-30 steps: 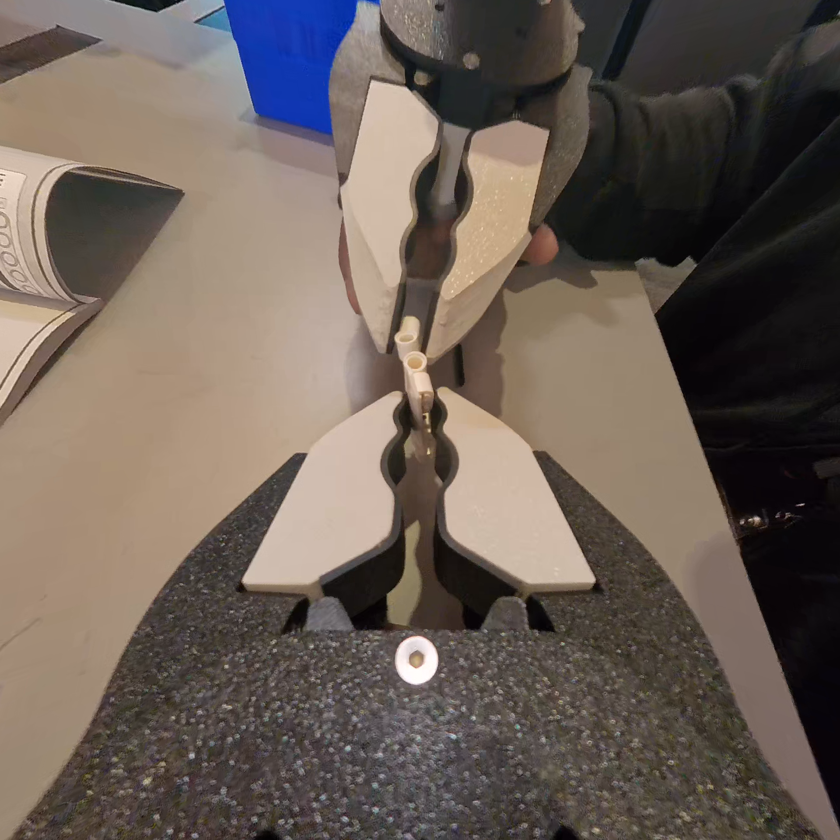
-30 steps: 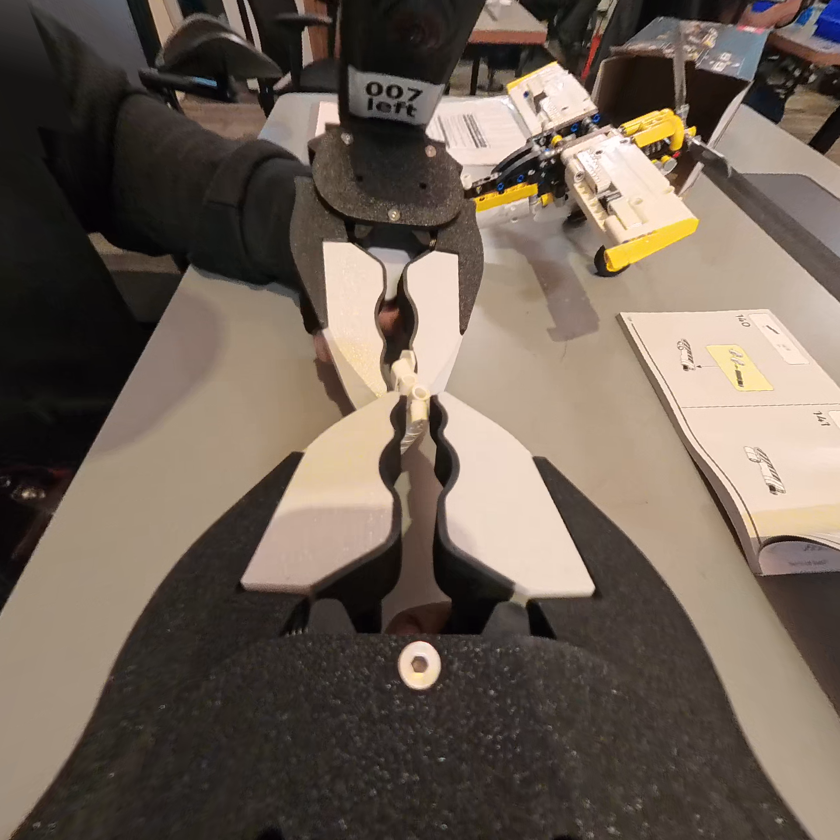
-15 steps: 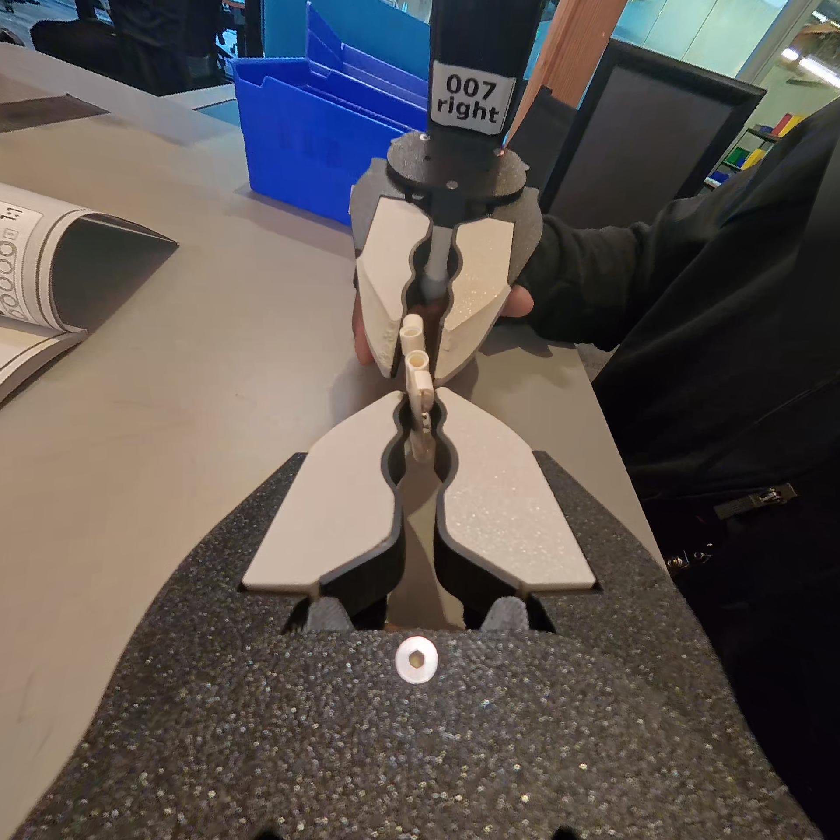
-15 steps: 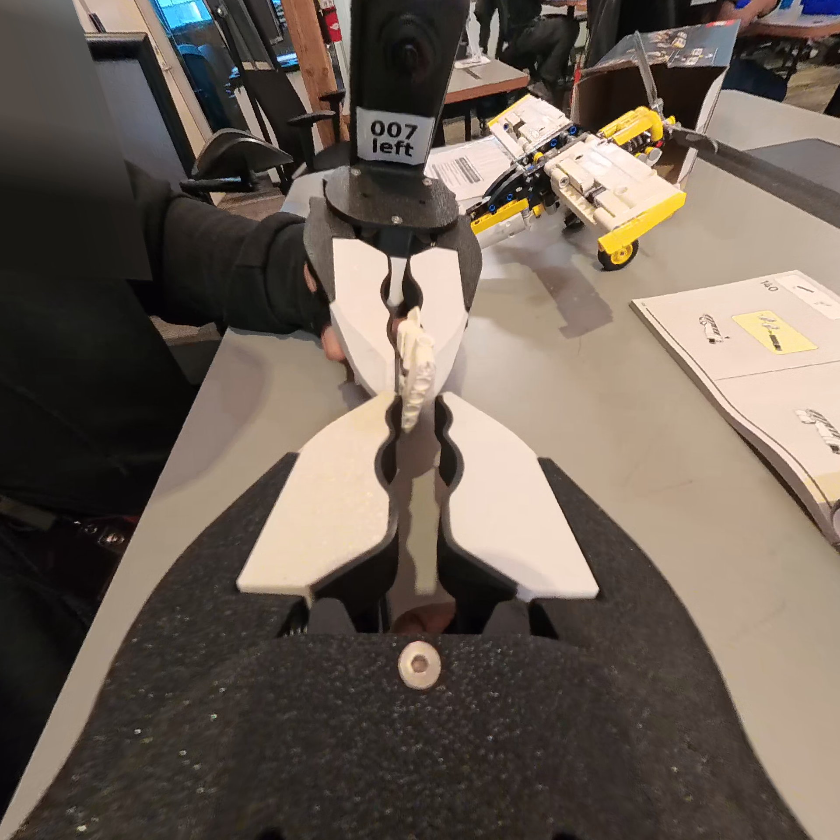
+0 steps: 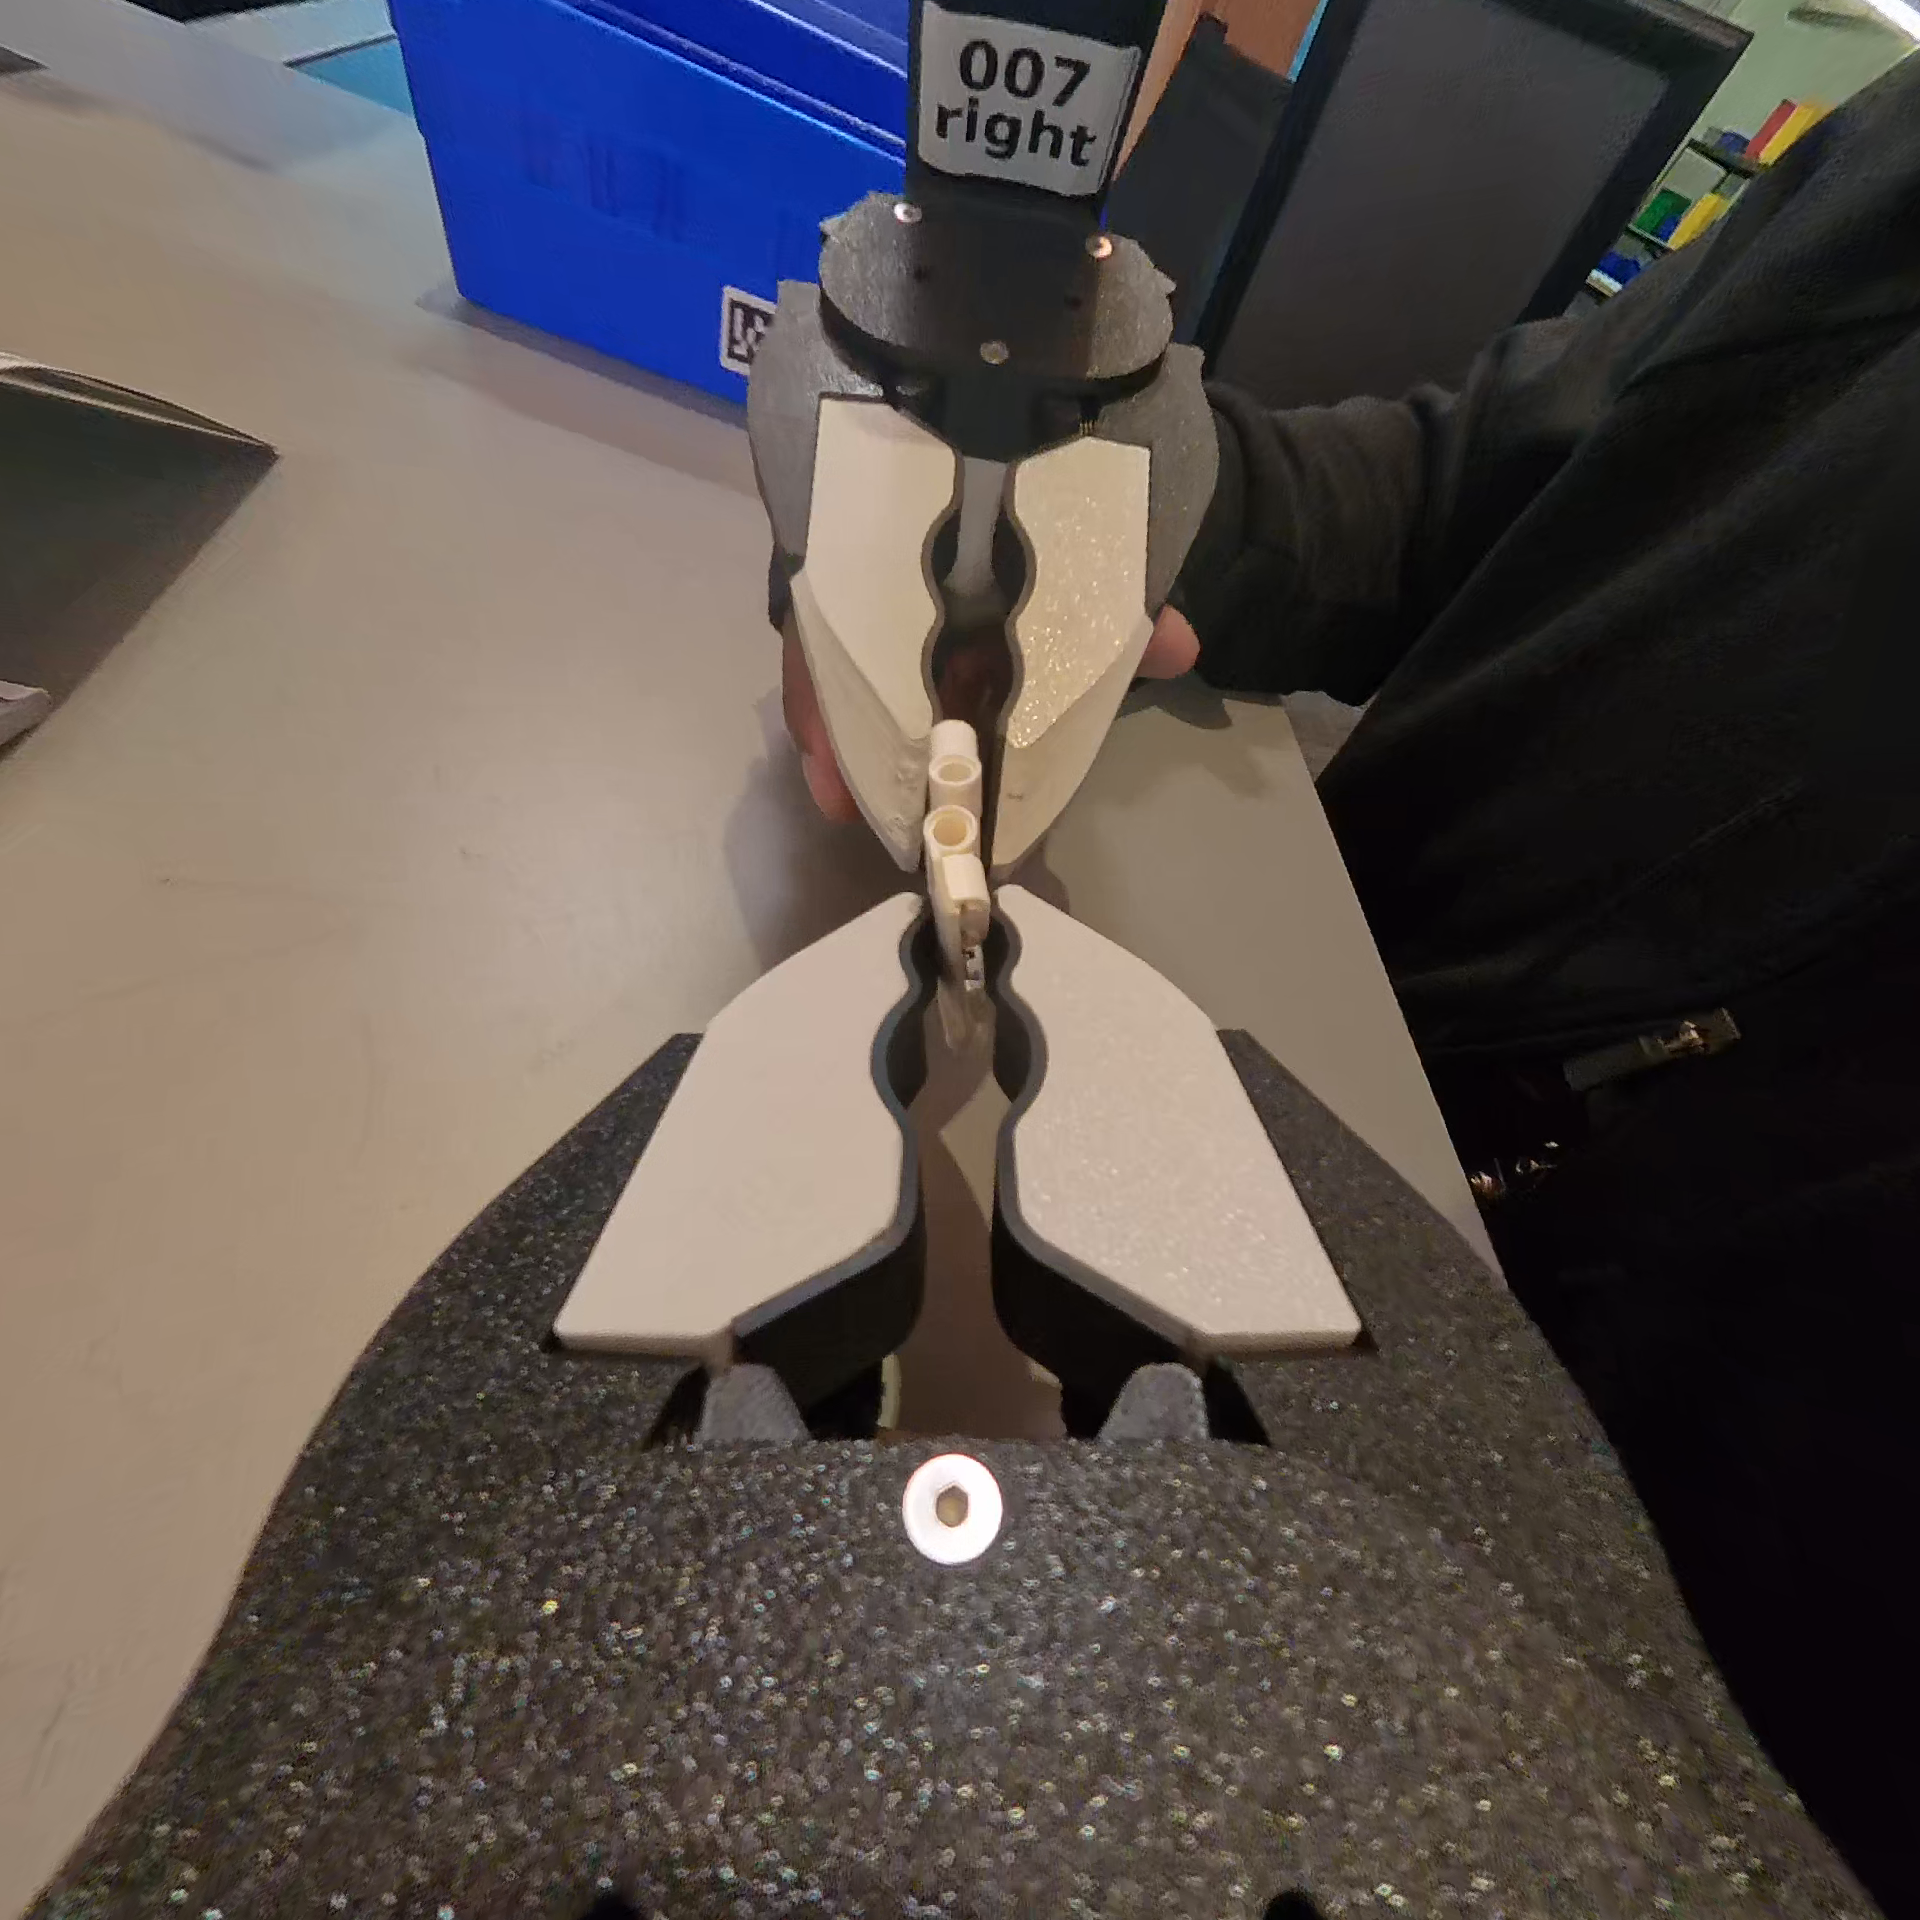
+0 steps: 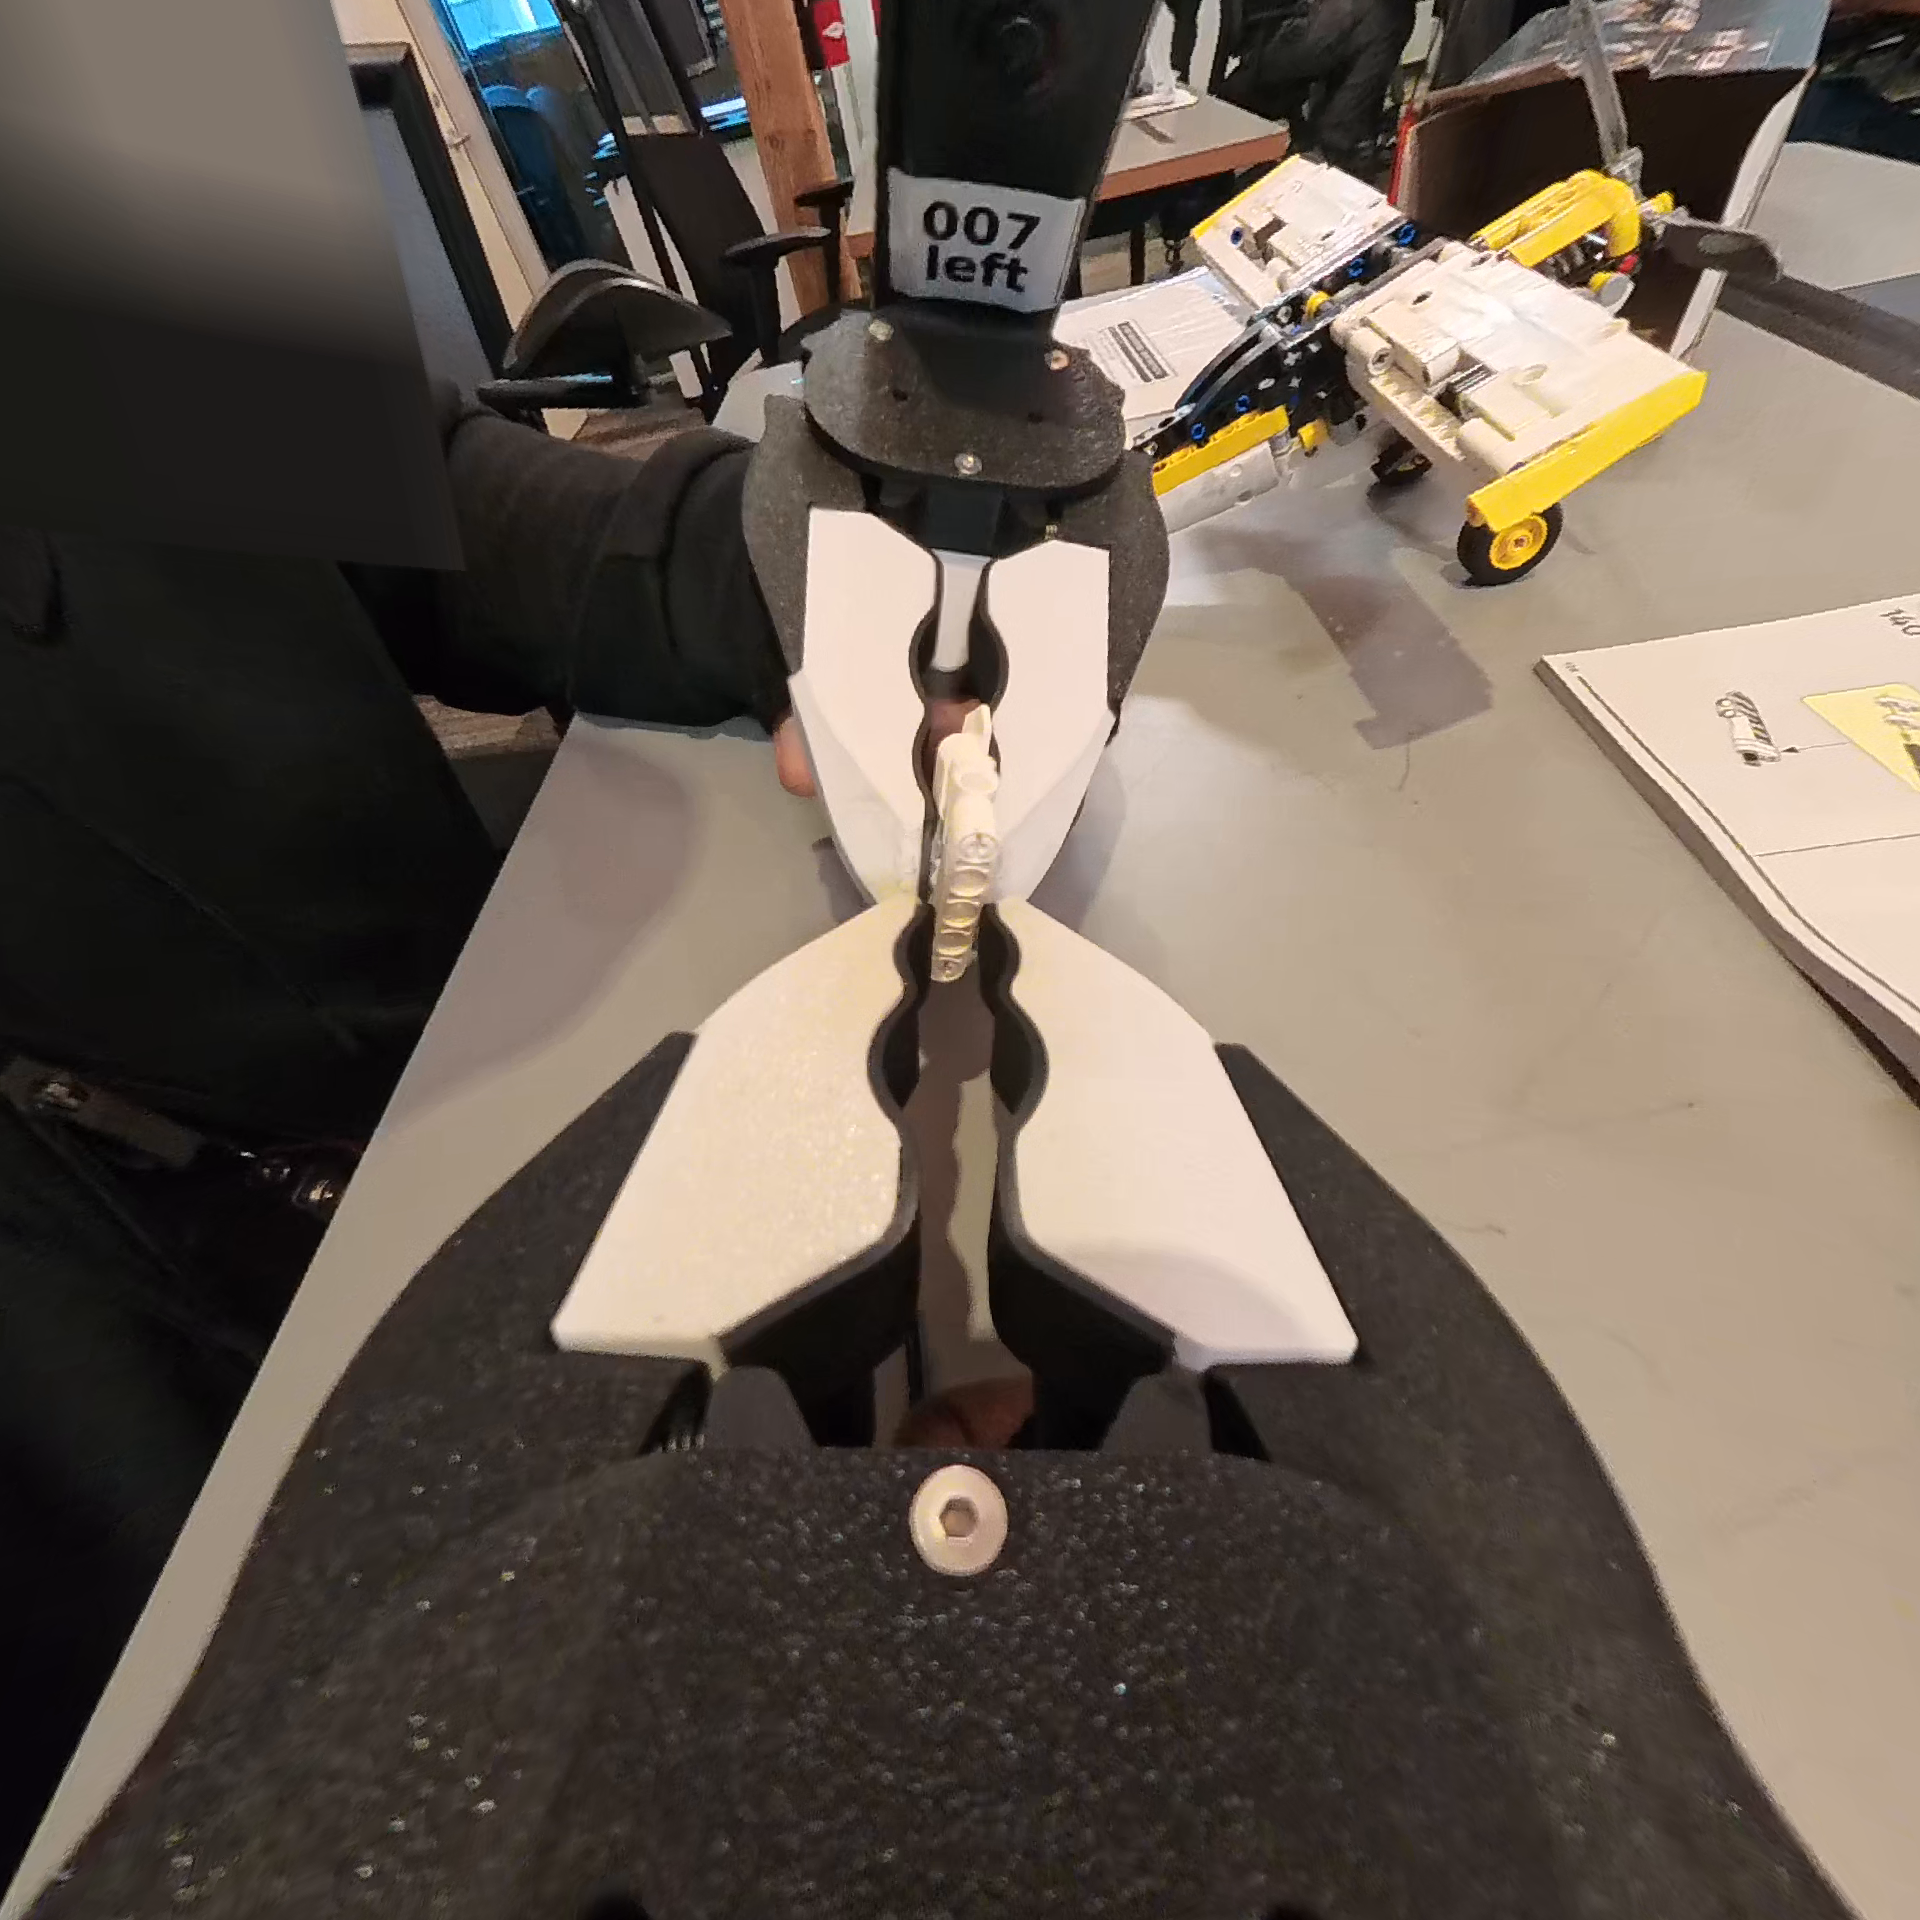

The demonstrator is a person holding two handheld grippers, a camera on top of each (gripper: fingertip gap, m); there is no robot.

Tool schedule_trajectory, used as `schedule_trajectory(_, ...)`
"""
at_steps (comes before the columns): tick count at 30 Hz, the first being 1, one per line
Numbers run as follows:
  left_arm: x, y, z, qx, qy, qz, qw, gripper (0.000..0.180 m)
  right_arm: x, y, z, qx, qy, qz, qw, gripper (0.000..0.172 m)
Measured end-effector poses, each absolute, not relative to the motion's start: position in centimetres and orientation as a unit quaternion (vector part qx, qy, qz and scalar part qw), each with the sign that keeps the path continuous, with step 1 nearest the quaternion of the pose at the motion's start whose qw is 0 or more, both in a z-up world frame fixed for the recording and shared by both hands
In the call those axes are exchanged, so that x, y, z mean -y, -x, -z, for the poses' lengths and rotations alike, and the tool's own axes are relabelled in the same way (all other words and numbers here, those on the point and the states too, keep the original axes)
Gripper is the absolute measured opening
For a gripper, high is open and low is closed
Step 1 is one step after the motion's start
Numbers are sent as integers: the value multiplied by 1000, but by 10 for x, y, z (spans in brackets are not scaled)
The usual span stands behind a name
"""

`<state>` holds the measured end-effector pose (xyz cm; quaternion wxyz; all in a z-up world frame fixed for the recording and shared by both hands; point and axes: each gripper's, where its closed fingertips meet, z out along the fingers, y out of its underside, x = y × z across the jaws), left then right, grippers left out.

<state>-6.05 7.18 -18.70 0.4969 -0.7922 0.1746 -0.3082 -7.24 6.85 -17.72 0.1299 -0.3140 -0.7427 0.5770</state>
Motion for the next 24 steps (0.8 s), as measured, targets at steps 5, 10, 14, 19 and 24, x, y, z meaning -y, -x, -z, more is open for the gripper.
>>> schedule_trajectory(5,-67,60,190,-187,803,305,477,8,-63,70,180,748,307,-576,121,8)
schedule_trajectory(10,-65,61,194,-198,819,278,462,8,-63,70,182,750,309,-573,119,8)
schedule_trajectory(14,-64,61,198,-208,827,259,453,8,-63,70,183,753,310,-568,117,7)
schedule_trajectory(19,-63,60,203,-219,836,245,440,8,-61,69,184,755,310,-567,115,7)
schedule_trajectory(24,-61,56,208,-240,845,222,423,8,-58,68,187,759,309,-563,105,7)
